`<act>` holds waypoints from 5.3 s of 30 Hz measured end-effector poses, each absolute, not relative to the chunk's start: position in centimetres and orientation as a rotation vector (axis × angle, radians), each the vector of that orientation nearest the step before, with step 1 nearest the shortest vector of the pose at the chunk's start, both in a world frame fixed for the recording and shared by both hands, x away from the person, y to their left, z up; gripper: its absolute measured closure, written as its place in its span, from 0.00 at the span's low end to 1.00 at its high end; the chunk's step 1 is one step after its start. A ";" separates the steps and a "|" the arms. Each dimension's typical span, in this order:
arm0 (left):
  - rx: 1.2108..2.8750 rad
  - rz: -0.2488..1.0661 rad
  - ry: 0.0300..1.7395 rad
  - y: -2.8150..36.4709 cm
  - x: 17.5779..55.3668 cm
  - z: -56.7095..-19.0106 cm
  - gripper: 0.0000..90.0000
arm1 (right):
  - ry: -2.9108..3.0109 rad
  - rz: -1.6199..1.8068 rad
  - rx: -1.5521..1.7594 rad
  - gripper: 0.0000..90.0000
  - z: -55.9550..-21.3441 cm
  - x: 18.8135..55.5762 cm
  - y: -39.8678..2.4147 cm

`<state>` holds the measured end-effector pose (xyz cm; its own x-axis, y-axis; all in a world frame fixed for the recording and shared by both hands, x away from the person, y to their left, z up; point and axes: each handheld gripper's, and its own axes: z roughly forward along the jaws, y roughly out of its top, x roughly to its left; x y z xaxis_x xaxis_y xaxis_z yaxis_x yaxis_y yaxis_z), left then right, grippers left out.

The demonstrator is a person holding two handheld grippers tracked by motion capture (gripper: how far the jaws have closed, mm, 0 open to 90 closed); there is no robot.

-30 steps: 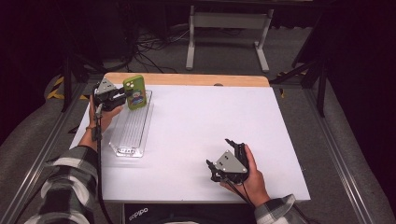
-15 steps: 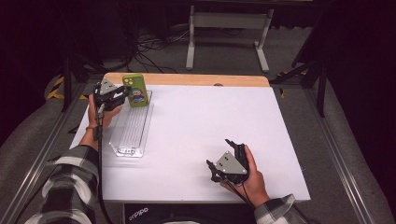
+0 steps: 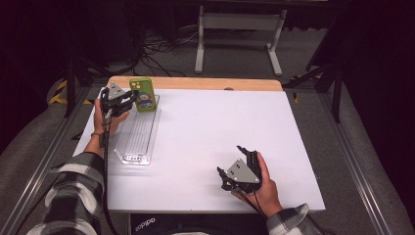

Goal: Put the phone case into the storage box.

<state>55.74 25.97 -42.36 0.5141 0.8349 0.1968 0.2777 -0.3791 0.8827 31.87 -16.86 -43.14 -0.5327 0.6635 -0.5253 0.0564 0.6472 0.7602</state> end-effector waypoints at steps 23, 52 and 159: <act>1.908 0.854 0.946 26.1 55.6 -42.3 0.73 | 1.977 0.910 0.559 0.11 -42.8 31.7 -17.0; 1.844 0.891 1.004 25.2 56.6 -40.6 0.69 | 1.985 0.912 0.581 0.11 -42.7 32.0 -17.4; 1.787 0.797 0.778 23.6 46.9 -39.1 0.19 | 1.944 0.982 0.578 0.11 -42.3 31.8 -18.1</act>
